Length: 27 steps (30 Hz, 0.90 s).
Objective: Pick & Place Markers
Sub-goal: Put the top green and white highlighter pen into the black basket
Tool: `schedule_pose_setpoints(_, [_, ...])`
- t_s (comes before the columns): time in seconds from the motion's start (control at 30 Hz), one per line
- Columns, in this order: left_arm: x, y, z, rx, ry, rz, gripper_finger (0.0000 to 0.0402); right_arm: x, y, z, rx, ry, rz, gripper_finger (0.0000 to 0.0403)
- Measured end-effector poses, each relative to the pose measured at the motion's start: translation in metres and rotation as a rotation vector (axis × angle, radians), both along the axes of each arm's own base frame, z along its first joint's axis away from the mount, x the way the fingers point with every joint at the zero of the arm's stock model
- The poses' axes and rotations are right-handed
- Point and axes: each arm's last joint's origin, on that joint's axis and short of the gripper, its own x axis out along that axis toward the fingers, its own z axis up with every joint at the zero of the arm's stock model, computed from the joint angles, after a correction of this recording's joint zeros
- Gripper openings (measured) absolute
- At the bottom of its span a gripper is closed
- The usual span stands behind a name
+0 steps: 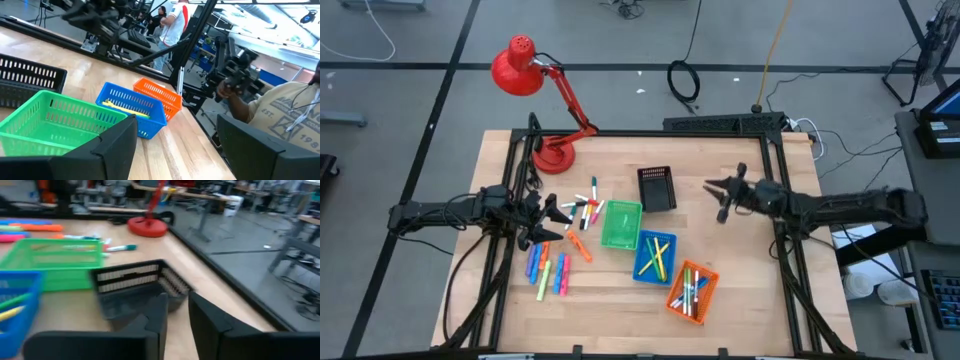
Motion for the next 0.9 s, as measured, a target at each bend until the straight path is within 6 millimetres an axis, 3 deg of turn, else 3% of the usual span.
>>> schedule_pose_setpoints(0.2, [0.0,0.0,0.0,0.001,0.0,0.0,0.0273,-0.022,-0.018,-0.004,0.014,-0.08,-0.012,0.0005])
schedule_pose_setpoints(0.47, [0.0,0.0,0.0,0.001,0.0,0.0,0.0273,-0.039,-0.014,-0.001,-0.014,-0.217,-0.053,0.0001])
schedule_pose_setpoints(0.6, [0.0,0.0,0.0,0.001,0.0,0.0,0.0273,-0.045,-0.01,-0.006,0.005,-0.169,-0.109,0.0001])
schedule_pose_setpoints(0.9, [0.0,0.0,0.0,0.001,0.0,0.0,0.0274,-0.056,-0.001,-0.008,0.039,-0.174,-0.058,0.0])
